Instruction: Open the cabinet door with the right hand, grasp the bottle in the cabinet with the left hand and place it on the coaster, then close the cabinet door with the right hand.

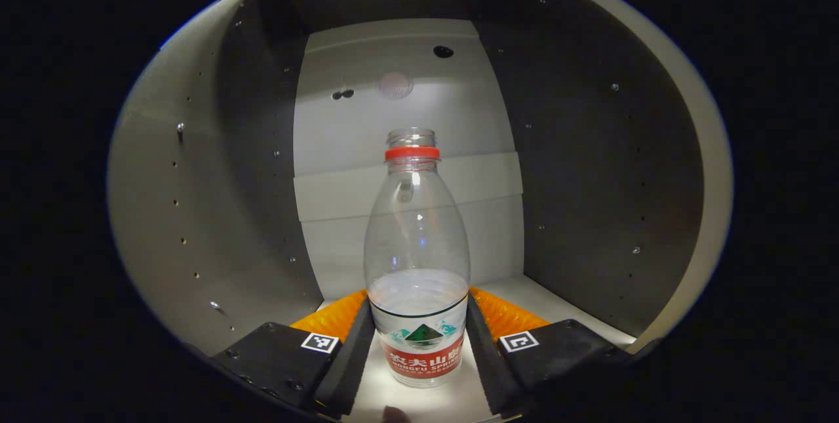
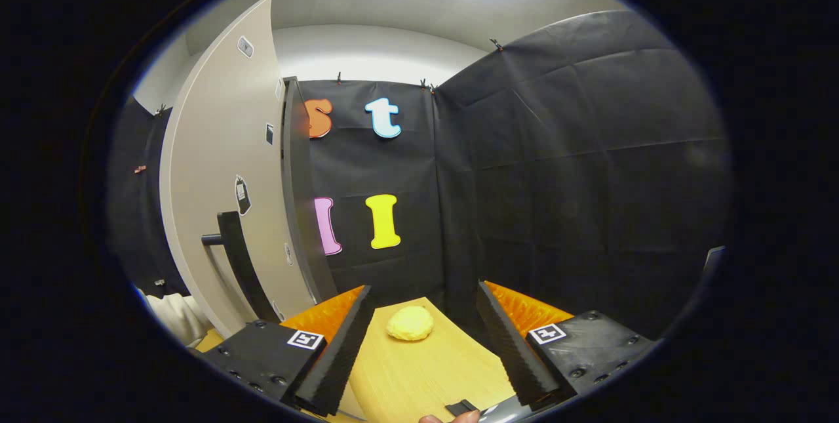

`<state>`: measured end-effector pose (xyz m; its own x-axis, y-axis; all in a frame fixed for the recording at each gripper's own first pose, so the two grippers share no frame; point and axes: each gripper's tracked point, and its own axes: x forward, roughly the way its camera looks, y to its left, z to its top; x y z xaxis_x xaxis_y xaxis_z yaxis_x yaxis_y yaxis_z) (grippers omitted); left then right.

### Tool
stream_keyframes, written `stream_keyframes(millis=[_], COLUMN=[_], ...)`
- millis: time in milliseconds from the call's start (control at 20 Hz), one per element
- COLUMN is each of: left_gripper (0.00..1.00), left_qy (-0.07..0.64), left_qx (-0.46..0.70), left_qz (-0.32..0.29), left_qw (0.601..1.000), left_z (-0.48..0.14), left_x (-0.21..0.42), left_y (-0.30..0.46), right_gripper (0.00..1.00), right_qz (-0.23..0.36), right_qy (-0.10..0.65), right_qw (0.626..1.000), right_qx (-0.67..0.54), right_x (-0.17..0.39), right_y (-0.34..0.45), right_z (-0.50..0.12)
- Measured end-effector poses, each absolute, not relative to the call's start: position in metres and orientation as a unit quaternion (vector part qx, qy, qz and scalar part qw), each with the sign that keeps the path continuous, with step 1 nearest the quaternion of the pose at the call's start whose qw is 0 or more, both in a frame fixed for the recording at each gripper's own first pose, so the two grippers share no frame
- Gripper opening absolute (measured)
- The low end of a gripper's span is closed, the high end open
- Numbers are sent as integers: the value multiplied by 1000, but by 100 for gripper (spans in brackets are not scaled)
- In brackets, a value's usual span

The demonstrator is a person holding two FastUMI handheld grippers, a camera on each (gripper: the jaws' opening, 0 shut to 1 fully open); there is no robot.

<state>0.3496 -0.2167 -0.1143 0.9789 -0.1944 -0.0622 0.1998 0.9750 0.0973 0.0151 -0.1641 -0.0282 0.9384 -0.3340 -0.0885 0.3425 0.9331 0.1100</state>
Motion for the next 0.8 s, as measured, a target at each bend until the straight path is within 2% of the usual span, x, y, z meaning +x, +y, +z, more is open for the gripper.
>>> stream_keyframes(millis=[350,500,800], left_gripper=[74,73,74], left_qy=[-2,2,-16], left_qx=[44,24,28], left_qz=[-121,-118,-85], left_qw=[992,993,996], left_z=[-70,-73,-86], left_x=[276,238,161], left_y=[-185,-156,-85], right_gripper=[97,98,97], right_qz=[-150,-116,-111], right_qy=[15,-10,13], right_qw=[986,991,989], right_qx=[72,67,93], right_x=[22,28,37], right_y=[-152,-136,-136], right_z=[-23,-15,-29])
